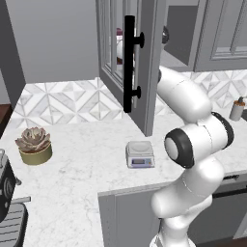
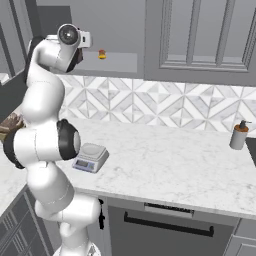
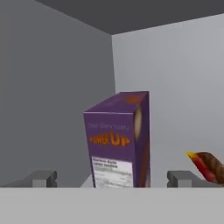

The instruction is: Pick the cereal and place it on the digital scale for weighing, and close the cabinet.

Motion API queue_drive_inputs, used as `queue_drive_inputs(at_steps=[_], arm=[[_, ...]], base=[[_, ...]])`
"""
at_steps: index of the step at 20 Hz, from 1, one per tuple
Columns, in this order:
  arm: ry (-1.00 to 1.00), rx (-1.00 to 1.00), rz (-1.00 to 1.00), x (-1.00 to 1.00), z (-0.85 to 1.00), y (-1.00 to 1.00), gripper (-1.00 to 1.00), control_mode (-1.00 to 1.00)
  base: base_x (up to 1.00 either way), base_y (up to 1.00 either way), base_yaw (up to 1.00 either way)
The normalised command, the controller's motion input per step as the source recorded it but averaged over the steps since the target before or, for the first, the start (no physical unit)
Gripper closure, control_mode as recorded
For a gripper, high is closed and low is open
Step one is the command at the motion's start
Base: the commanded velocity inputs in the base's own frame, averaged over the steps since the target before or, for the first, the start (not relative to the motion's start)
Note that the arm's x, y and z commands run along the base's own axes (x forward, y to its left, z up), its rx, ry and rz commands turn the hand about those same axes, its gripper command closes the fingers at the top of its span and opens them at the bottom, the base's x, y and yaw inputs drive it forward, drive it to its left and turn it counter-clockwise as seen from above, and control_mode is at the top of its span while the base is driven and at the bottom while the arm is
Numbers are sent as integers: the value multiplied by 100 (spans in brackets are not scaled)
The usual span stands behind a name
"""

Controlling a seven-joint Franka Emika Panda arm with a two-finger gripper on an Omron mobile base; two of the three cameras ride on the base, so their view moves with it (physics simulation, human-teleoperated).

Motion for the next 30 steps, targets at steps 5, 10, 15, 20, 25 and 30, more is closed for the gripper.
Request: queue_drive_inputs(at_steps=[5,10,15,20,25,30], arm=[[0,0,0,22,0,0,-100,-100],[0,0,0,24,0,7,-100,-100],[0,0,0,19,0,5,-100,-100],[0,0,0,17,0,5,100,-100],[0,0,0,9,0,8,100,-100],[0,6,0,-8,0,0,100,-100]], base=[[0,0,0],[0,0,0],[0,0,0],[0,0,0],[0,0,0],[0,0,0]])
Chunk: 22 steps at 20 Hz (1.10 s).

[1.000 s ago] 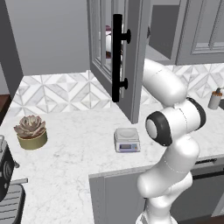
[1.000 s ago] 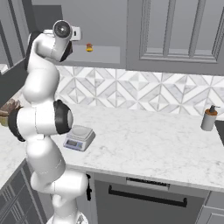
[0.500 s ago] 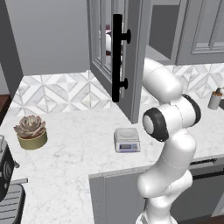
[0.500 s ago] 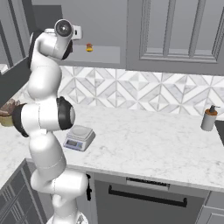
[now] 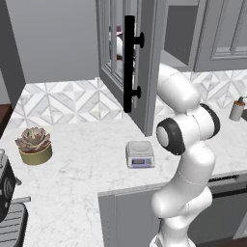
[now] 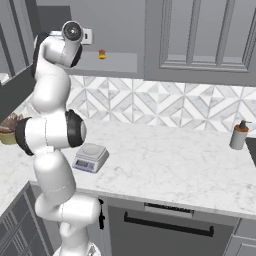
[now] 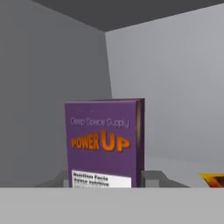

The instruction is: Pick the cereal and place it on the digital scale for weighing, and close the cabinet.

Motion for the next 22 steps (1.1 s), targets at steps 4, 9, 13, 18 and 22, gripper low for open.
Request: queue_drive_inputs(at_steps=[4,9,13,18,22], arm=[[-4,15,0,-61,0,-7,100,-100],[-9,14,0,-82,0,-10,100,-100],[-11,15,0,-100,0,-31,100,-100],[-17,13,0,-100,0,-51,100,-100],[-6,17,0,-99,1,-75,100,-100]], base=[[0,0,0],[0,0,0],[0,0,0],[0,0,0],[0,0,0]])
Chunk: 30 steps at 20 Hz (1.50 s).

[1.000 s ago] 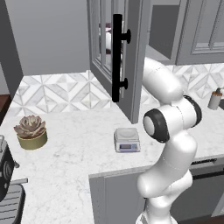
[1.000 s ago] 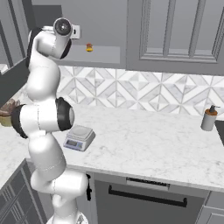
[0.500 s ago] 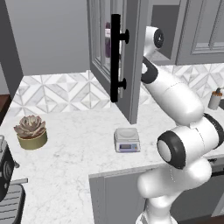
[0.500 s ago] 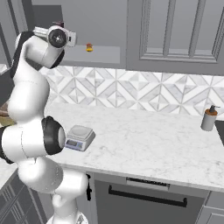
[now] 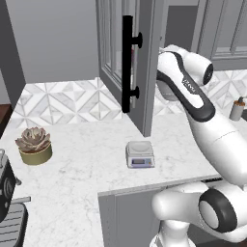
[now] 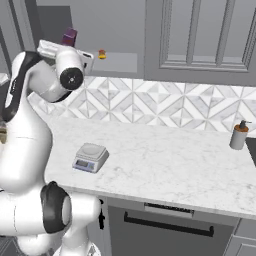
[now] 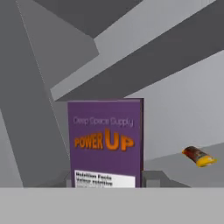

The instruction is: Pick the cereal and place it on the digital scale for weighing, and close the cabinet.

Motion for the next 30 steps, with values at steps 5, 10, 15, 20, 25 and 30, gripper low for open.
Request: queue_drive_inputs(at_steps=[5,10,15,20,25,30], arm=[[7,7,0,-100,1,-90,100,-100],[26,-4,9,-60,-6,-87,100,-100],[14,-15,21,-48,-34,-74,100,-100],[-5,-16,33,-22,-68,-10,100,-100],[-1,-6,39,5,-76,-2,100,-100],[1,-3,27,34,-75,10,100,-100]], base=[[0,0,0],[0,0,0],[0,0,0],[0,0,0],[0,0,0],[0,0,0]])
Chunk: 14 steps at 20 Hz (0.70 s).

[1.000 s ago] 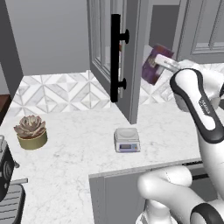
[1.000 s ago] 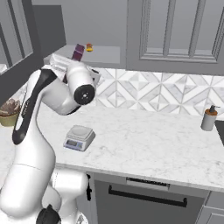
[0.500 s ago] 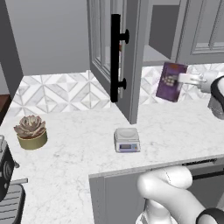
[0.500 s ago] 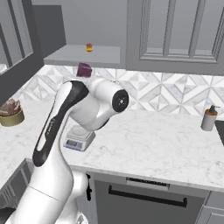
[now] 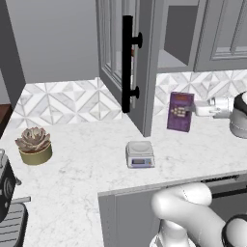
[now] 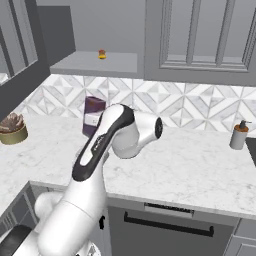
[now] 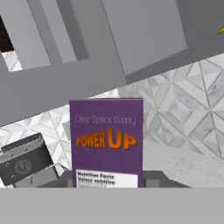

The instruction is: Pick the cereal and place it on the digital scale for weighing, and close the cabinet.

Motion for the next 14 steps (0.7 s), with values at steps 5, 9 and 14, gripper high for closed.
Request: queue_drive_inputs(at_steps=[5,9,14], arm=[[0,0,21,43,-61,20,100,-100],[-6,0,21,47,-60,29,100,-100],[-6,0,13,46,-40,15,100,-100]], base=[[0,0,0],[0,0,0],[0,0,0]])
